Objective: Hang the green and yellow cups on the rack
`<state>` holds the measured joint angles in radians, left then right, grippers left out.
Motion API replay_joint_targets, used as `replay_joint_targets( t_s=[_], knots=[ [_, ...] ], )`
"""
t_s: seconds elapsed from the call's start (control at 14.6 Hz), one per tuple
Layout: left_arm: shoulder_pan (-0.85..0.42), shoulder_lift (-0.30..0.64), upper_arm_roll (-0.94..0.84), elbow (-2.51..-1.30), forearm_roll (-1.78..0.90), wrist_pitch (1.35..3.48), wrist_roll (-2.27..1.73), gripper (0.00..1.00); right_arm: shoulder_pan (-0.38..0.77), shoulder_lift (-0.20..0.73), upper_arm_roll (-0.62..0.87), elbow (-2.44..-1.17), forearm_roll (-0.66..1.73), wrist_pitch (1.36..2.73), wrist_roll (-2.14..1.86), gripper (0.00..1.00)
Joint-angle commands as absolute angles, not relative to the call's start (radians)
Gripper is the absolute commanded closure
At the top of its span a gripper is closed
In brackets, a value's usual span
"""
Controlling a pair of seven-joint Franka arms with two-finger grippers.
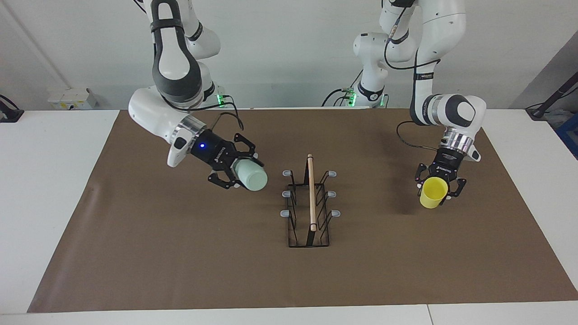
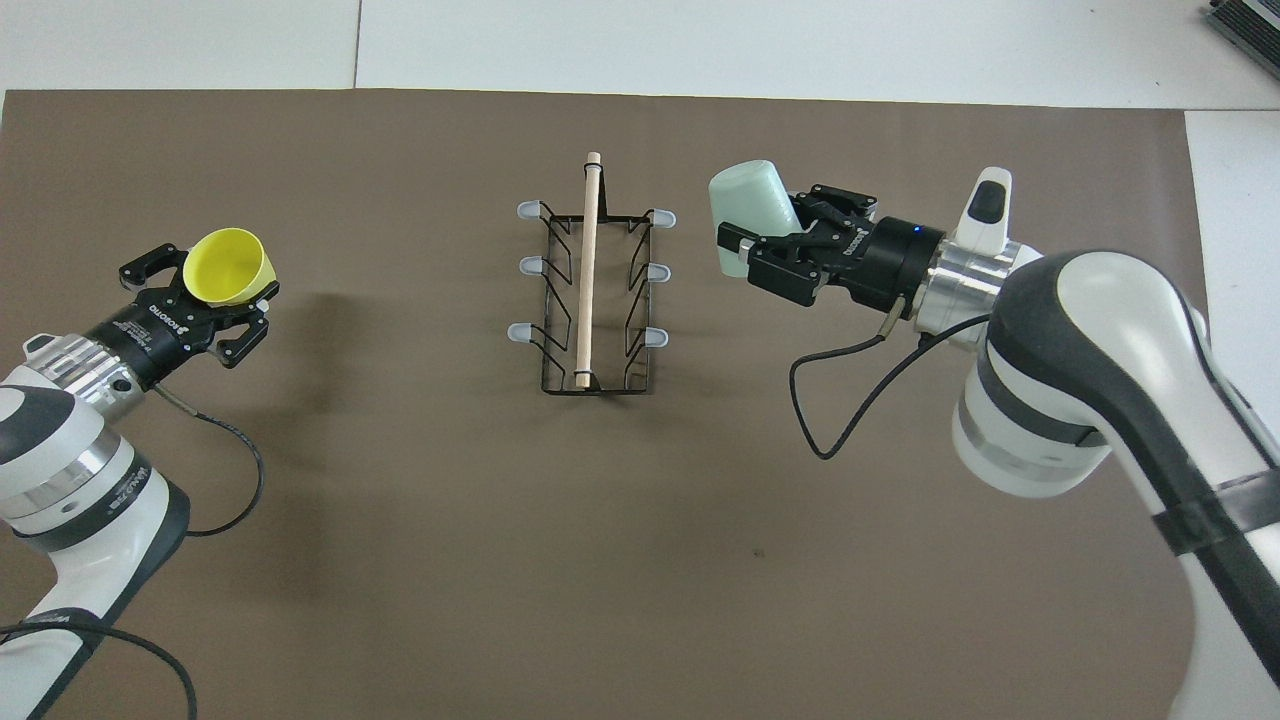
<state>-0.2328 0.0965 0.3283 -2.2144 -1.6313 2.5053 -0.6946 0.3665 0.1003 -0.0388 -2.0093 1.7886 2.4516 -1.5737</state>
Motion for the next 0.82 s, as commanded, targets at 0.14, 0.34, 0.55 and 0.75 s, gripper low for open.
replay_joint_targets(
  t_s=[0.14, 0.34, 0.55, 0.75],
  knots=[
    [-0.242, 0.019, 0.331, -2.217, -1.351, 2.53, -0.712, 0.62, 0.423, -0.02, -0.041, -2.187, 2.177, 2.468, -1.926, 1.0],
    [-0.241, -0.003, 0.331, -2.21, -1.182, 2.519, -0.745, 0.62, 0.448, -0.031, -0.041, -2.23, 2.313, 2.454, -2.083, 1.0],
    [-0.242, -0.017, 0.318, -2.192, -1.001, 2.517, -0.796, 0.62, 0.448, -0.012, -0.041, -2.258, 2.39, 2.402, -2.199, 1.0],
    [-0.242, -0.021, 0.293, -2.146, -0.775, 2.497, -0.917, 0.62, 0.46, 0.015, -0.041, -2.267, 2.413, 2.396, -2.275, 1.0]
  ],
)
